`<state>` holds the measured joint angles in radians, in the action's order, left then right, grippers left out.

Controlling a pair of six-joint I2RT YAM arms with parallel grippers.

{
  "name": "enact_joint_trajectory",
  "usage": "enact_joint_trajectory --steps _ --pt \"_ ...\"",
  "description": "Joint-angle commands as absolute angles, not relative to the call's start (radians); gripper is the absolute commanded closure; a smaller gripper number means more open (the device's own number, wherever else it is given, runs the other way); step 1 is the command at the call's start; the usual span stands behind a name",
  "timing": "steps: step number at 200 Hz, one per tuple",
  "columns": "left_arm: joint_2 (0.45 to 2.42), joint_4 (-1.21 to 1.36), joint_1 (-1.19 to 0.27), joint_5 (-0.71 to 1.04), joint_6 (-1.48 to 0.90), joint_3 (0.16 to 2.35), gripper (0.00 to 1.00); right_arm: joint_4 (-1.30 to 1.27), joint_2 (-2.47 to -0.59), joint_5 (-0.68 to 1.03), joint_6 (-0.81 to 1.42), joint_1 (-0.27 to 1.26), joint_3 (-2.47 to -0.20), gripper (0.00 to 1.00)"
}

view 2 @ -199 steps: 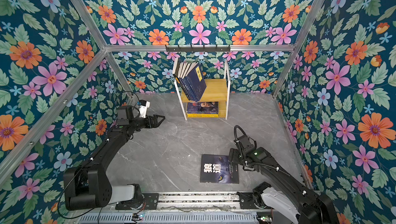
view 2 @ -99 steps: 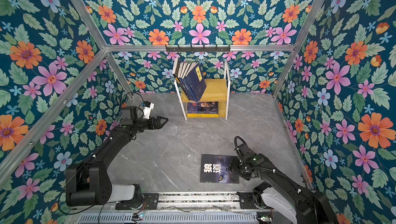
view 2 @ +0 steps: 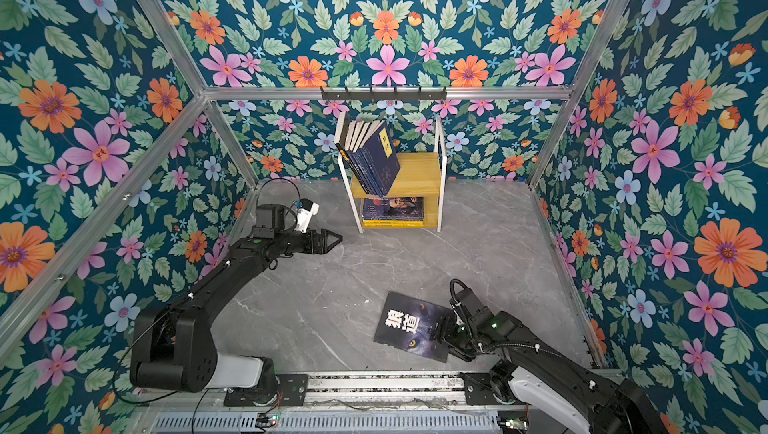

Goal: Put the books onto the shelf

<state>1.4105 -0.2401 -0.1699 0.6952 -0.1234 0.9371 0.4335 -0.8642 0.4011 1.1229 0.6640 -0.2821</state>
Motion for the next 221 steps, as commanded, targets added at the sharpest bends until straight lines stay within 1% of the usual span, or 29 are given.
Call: enact_joint_trajectory --steps 1,43,64,108,126,158,221 --pt "1.4 -0.274 -0.193 0.689 -0.11 0.895 0.04 0.351 -0.897 0.336 1.224 0.681 -0.245 0.37" --pt "1.4 -0.147 -0.256 0.715 -0.185 0.784 0.06 0.227 -1.009 0.272 1.24 0.735 -0.273 0.39" --pt "1.423 -0.137 -0.286 0.714 -0.183 0.77 0.08 0.168 -1.071 0.238 1.253 0.765 -0.296 0.39" --pt "1.449 -0.083 -0.311 0.7 -0.232 0.729 0.07 0.107 -1.219 0.215 1.263 0.819 -0.362 0.4" --pt "1.464 -0.067 -0.318 0.692 -0.234 0.72 0.08 0.083 -1.274 0.21 1.27 0.829 -0.382 0.43" --pt "1.485 -0.064 -0.319 0.677 -0.254 0.72 0.14 0.03 -1.342 0.224 1.273 0.838 -0.419 0.45" --pt "1.543 -0.032 -0.326 0.655 -0.268 0.705 0.3 0.011 -1.428 0.22 1.239 0.839 -0.485 0.47"
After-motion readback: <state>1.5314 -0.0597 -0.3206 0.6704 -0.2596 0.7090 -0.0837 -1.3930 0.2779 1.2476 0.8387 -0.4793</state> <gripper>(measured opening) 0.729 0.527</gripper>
